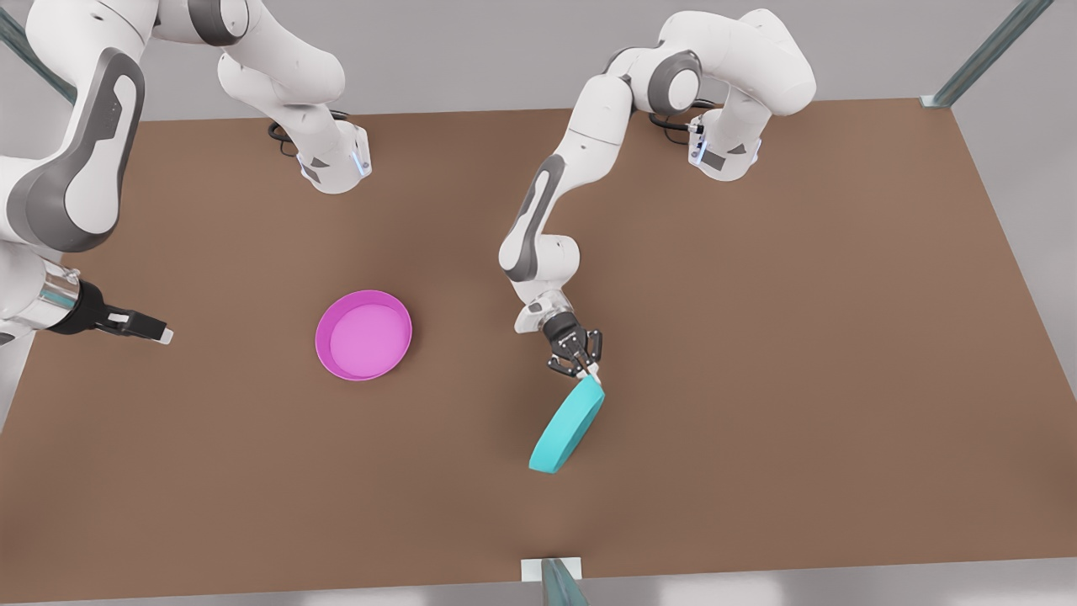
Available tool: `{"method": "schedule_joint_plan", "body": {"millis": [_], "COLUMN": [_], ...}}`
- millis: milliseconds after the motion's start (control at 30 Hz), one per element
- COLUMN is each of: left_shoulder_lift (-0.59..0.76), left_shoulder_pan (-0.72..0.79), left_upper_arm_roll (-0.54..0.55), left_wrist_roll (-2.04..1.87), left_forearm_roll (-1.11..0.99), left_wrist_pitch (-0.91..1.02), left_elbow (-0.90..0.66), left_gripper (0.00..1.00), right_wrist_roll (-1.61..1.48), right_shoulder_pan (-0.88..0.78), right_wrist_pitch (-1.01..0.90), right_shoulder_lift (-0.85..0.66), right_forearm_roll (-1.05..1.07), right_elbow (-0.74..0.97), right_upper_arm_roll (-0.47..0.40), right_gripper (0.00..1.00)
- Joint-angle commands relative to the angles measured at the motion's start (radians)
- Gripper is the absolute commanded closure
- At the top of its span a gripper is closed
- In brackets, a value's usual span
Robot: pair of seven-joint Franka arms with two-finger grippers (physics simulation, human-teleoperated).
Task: Flip the blue plate over with the left arm, and stack the pink plate on top of the blue plate with the right arm
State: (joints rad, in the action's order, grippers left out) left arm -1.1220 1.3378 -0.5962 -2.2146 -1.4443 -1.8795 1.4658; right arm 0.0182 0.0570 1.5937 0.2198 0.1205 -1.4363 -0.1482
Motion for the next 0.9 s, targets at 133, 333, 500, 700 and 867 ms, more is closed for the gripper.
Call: {"method": "schedule_joint_plan", "body": {"millis": [133,333,500,700,867], "left_shoulder_lift": [0.01,0.011,-0.012,-0.025,-0.012], "left_shoulder_pan": [0.001,0.003,0.021,0.05,0.052], "left_upper_arm_roll": [-0.002,-0.001,0.021,0.019,0.021], "left_wrist_roll": [0.334,0.861,1.366,1.486,1.636], "left_forearm_roll": [0.09,0.279,0.311,0.305,0.289], "left_wrist_pitch": [0.135,0.145,0.214,0.321,0.392], "left_elbow": [0.034,0.033,0.019,0.018,0.007], "left_gripper": [0.79,0.79,0.79,0.35,0.0], "right_wrist_roll": [0.002,-0.014,-0.018,-0.035,-0.044], "right_shoulder_pan": [0.001,0.044,0.233,0.173,0.173], "right_wrist_pitch": [0.0,-0.123,-0.278,-0.31,-0.301], "right_shoulder_lift": [-0.002,0.006,0.041,0.055,0.062], "right_forearm_roll": [0.001,0.099,0.019,-0.102,-0.104], "right_elbow": [0.0,0.007,0.085,0.109,0.109], "right_upper_arm_roll": [-0.001,-0.007,-0.082,-0.071,-0.071], "right_gripper": [0.0,0.0,0.0,0.0,0.0]}}
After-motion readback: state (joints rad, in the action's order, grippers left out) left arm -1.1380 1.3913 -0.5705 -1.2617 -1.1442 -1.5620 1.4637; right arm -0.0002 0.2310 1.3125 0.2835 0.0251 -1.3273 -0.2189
